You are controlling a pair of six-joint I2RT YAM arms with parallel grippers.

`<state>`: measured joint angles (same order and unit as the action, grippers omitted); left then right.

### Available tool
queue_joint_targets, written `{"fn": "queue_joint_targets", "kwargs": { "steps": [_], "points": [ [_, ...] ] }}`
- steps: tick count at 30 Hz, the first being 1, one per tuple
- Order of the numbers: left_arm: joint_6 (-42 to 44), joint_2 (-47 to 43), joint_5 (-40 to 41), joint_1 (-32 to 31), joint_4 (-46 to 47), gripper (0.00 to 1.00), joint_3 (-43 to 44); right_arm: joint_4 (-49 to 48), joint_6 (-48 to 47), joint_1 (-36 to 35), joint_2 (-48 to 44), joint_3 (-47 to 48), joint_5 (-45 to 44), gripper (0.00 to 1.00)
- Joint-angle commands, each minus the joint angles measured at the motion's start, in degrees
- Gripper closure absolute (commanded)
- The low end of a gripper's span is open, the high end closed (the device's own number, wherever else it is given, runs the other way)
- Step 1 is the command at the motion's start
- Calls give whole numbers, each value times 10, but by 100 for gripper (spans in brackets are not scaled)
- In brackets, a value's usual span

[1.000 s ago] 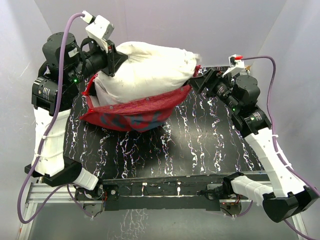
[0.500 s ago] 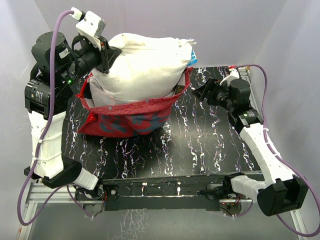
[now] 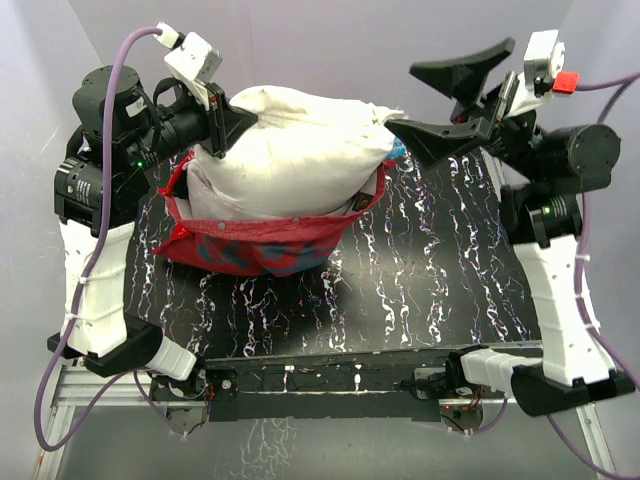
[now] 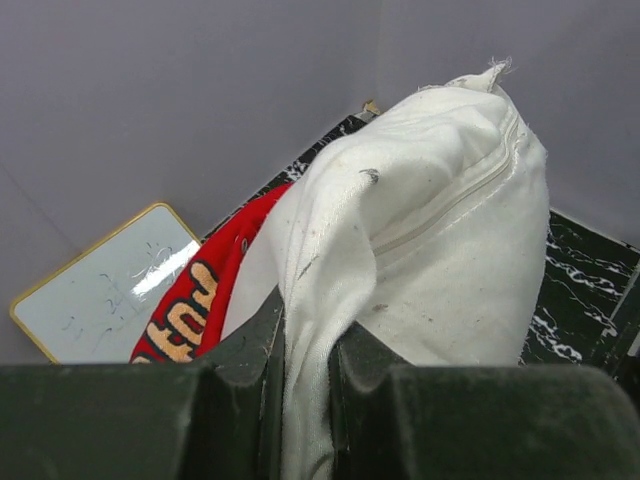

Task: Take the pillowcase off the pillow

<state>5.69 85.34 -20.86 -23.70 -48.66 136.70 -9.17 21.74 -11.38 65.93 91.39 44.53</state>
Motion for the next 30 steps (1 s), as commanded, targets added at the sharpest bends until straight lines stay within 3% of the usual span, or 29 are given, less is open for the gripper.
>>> {"fn": "queue_joint_targets", "kwargs": {
  "steps": [1, 7, 9, 14, 22, 30],
  "points": [
    [4, -24, -75, 0, 57, 100, 17, -74, 13, -36, 110, 101, 164, 0],
    [7, -14, -84, 0, 55, 100, 17, 268, -225, -165, 243, 307, 123, 1],
    [5, -9, -85, 0, 56, 100, 23, 328, -260, -186, 272, 347, 103, 1],
    [8, -9, -81, 0, 59, 100, 27, 410, -332, -228, 283, 336, 60, 1],
    [16, -2, -66, 0, 69, 100, 17, 464, -381, -317, 256, 298, 37, 1],
    [5, 23, -46, 0, 76, 100, 39, 393, -343, -373, 174, 196, -25, 1]
  ]
}}
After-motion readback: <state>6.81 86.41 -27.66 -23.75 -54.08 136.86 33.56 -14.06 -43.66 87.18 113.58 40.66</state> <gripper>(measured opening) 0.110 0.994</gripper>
